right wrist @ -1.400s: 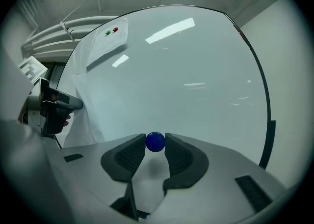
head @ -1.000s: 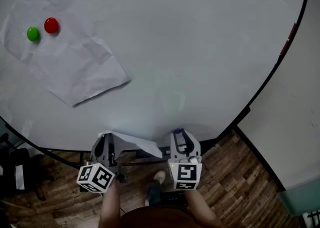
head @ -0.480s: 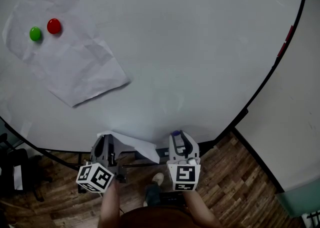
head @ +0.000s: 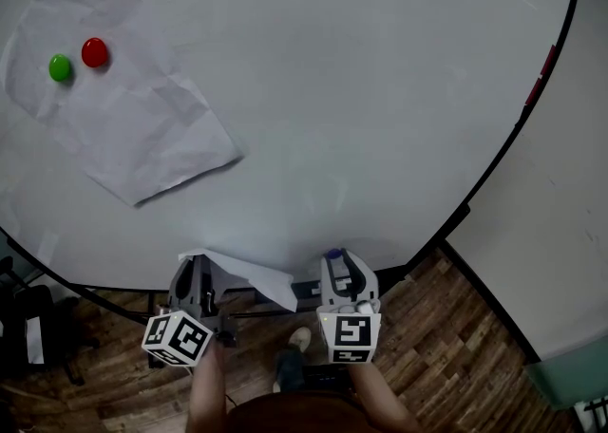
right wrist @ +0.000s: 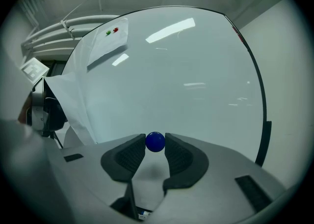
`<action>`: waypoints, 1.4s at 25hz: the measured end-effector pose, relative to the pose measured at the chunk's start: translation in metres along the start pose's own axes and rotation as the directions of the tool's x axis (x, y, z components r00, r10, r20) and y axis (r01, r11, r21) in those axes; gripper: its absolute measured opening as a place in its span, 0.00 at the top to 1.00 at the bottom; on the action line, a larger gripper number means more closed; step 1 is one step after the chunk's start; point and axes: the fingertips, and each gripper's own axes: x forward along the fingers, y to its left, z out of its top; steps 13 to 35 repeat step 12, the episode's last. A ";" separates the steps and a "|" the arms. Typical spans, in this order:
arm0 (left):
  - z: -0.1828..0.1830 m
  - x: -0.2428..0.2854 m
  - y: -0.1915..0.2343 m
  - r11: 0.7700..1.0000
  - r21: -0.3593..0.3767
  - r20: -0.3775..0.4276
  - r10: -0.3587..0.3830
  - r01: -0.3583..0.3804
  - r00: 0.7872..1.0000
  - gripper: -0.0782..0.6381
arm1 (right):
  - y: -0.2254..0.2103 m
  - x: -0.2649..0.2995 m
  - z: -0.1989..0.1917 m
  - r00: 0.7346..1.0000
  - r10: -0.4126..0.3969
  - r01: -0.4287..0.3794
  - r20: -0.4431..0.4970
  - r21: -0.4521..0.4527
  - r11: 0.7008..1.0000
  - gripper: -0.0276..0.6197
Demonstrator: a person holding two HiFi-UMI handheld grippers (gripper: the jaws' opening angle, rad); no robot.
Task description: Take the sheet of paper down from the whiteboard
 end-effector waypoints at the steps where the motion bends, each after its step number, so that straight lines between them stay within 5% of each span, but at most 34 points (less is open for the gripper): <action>1: 0.000 0.000 0.001 1.000 0.000 -0.001 -0.001 0.001 1.000 0.86 | 0.000 0.000 0.000 1.000 0.000 0.000 0.001 0.001 1.000 0.75; 35: 0.002 0.001 0.003 1.000 0.000 -0.001 -0.003 0.003 1.000 0.86 | 0.005 0.001 -0.001 1.000 0.013 -0.013 0.005 0.005 1.000 0.75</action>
